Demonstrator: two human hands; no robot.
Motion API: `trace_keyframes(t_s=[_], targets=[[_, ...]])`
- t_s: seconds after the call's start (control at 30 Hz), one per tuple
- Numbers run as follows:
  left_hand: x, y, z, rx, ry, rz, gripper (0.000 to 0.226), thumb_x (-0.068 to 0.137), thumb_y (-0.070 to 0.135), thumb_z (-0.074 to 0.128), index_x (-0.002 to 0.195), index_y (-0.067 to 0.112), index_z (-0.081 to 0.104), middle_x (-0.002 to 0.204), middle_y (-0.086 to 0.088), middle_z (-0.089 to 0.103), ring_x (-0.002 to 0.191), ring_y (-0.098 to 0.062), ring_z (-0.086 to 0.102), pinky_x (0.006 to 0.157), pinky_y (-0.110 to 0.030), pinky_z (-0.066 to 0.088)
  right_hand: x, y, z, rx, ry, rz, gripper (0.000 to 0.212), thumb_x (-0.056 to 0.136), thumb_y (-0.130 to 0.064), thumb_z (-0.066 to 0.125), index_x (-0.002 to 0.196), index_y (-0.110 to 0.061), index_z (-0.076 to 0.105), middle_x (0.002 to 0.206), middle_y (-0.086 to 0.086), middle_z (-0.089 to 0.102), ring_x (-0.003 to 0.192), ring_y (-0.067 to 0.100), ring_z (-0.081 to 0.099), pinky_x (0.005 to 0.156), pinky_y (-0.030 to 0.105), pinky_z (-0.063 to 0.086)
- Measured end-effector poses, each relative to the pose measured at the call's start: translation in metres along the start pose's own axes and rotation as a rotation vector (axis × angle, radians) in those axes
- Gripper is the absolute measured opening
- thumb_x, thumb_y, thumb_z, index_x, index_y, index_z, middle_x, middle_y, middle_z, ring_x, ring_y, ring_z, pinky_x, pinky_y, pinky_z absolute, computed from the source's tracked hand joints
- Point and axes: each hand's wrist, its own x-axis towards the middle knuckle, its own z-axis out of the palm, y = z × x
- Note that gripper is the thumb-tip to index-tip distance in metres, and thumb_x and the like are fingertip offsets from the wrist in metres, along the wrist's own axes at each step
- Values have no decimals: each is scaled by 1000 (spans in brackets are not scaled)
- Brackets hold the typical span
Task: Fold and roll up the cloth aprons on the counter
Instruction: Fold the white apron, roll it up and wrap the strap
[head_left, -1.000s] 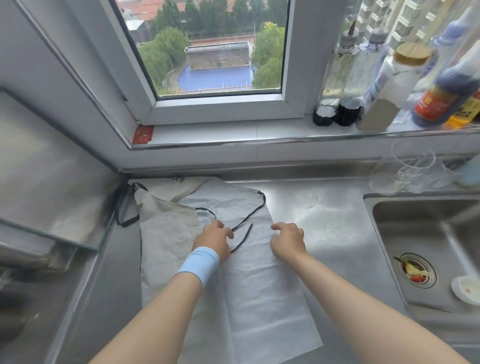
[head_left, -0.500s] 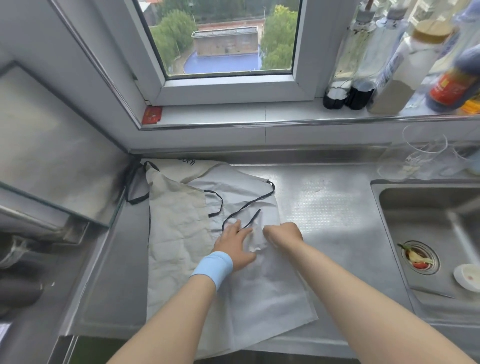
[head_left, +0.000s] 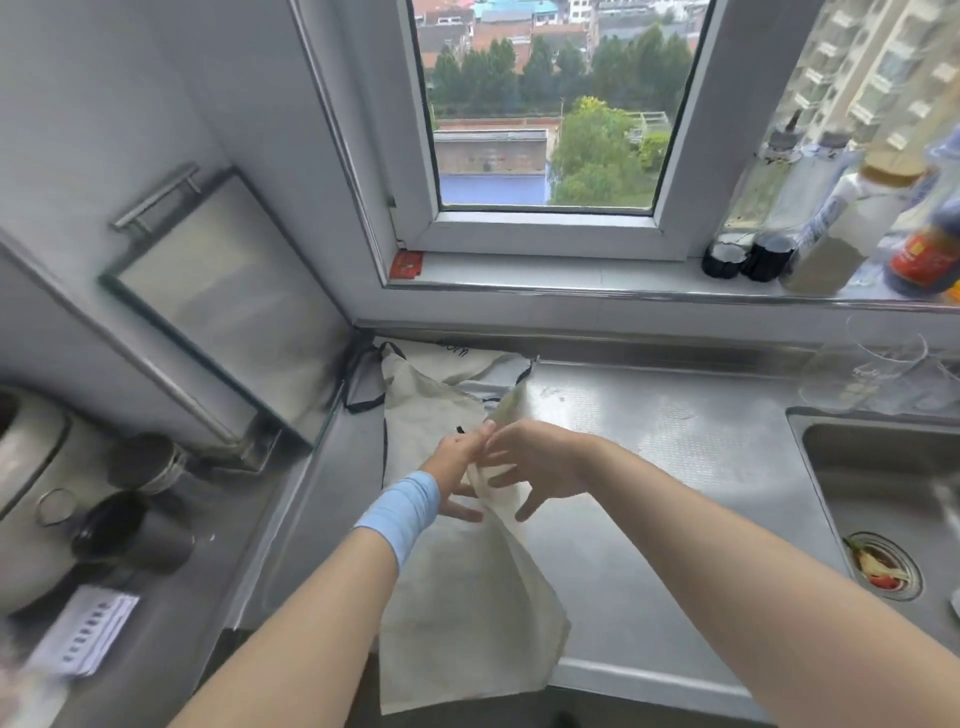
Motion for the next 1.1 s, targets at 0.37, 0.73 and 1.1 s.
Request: trace_keyframes(t_s=[0.37,0.73,1.1], targets=[[-6,-81,-106,688,268,-104,26,82,6,58,108,11,63,103,-12,68,81,-31,69,77,-38,60,63,55,85,-722,471,19,59,81,-17,47,139,-29,52,149,-4,44,136,21,42,108,29,35],[22,-33,-110,933,286,254,31,89,27,52,119,26,62,121,2,65,108,-22,60,94,-33,49,89,39,64,-860,591,85,52,86,-21,43,136,-31,53,142,2,54,128,24,52,107,36,42],[125,74,-70,1121,303,514,38,91,24,53,130,27,53,129,2,56,126,-24,41,107,-39,36,125,-47,-77,-721,929,-97,72,88,-3,33,150,-39,27,128,5,59,97,28,59,67,31,44]])
